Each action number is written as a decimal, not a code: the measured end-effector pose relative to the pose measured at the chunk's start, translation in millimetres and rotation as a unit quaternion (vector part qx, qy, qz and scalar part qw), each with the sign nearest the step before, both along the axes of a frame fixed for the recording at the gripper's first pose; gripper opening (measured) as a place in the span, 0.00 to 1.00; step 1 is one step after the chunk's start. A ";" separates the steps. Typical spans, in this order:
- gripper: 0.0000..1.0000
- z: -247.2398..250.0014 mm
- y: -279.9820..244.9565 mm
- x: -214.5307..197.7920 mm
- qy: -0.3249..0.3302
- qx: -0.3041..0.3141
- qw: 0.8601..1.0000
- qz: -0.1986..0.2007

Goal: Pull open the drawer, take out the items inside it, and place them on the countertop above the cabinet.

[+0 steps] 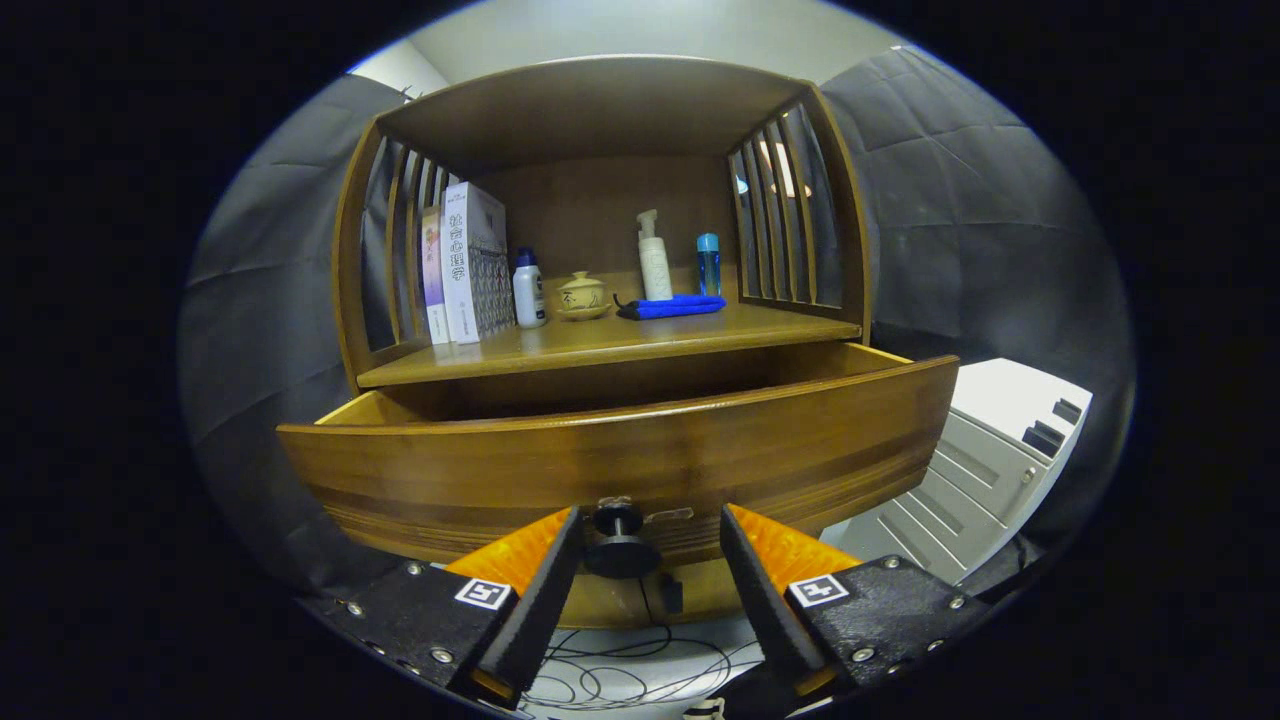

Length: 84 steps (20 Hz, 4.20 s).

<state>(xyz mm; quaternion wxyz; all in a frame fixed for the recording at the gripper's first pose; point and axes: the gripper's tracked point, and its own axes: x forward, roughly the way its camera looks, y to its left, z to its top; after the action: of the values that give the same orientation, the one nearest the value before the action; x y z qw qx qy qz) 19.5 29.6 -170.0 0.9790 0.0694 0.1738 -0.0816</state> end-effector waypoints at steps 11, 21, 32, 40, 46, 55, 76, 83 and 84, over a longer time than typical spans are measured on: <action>0.64 -25.0 17.2 16.0 0.037 -0.001 0.999 0.017; 0.36 -30.4 22.2 -20.8 0.076 0.002 0.997 0.000; 0.37 -29.3 30.0 -59.0 0.085 0.001 0.996 0.010; 0.70 -12.6 16.7 -65.3 0.066 0.015 0.998 -0.003; 0.90 31.0 1.8 -64.5 0.038 -0.049 0.998 -0.010; 0.89 103.0 -0.9 -12.7 -0.014 -0.072 0.997 -0.021; 0.83 -3.4 8.6 69.1 0.244 -0.031 0.969 -0.003; 0.49 -18.3 9.6 55.0 0.279 -0.006 0.960 0.001; 0.40 -17.3 10.0 55.7 0.279 -0.012 0.960 0.005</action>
<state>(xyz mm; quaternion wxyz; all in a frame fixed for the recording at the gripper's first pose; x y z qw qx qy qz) 75.2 39.6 -187.3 0.8928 0.0315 0.4392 -0.0952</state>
